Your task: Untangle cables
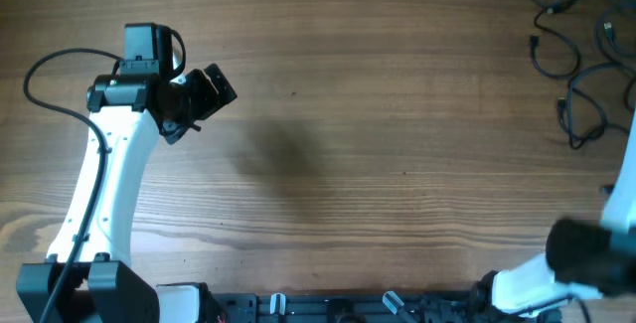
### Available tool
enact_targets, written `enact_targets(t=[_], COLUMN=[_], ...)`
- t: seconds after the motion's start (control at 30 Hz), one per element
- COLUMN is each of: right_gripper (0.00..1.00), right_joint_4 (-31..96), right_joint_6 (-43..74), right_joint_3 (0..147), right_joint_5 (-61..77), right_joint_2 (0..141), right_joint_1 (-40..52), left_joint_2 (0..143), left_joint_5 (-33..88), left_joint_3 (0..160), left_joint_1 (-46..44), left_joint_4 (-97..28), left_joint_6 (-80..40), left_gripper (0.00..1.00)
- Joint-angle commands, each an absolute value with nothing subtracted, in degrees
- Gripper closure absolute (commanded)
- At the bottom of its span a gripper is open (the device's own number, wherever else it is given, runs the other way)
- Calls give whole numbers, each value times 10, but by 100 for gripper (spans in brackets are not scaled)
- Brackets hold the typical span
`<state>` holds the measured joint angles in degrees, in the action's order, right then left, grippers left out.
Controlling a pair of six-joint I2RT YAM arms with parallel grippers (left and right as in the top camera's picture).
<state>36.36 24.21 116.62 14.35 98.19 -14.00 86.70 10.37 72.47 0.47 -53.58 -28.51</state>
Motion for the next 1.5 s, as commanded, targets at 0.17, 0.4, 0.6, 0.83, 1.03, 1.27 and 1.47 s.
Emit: enact_targets(t=[0.17,0.4,0.6,0.83,1.03,1.27,1.47], right_gripper=[0,0,0,0,0,0,0], right_joint_4=[567,643,666,348,94,-39,-5], right_joint_6=[167,167,166,166,166,192,270], right_joint_3=[1167,1166,1140,738,390,79,3], right_joint_5=[155,126,149,60,58,39,-4], right_joint_2=[894,901,914,657,401,135,28], right_joint_1=[-69,-70,-66,-5,-5,-5,-5], left_joint_2=[872,872,872,872,872,872,872], left_joint_5=[106,106,106,106,106,106,106], left_joint_3=[723,723,723,723,723,723,723], left_joint_1=[2,2,2,2,2,2,2], left_joint_4=[-534,-534,-534,-534,-534,-534,-534], left_joint_6=[-274,-274,-274,-274,-274,-274,-274], left_gripper=[0,0,0,0,0,0,0])
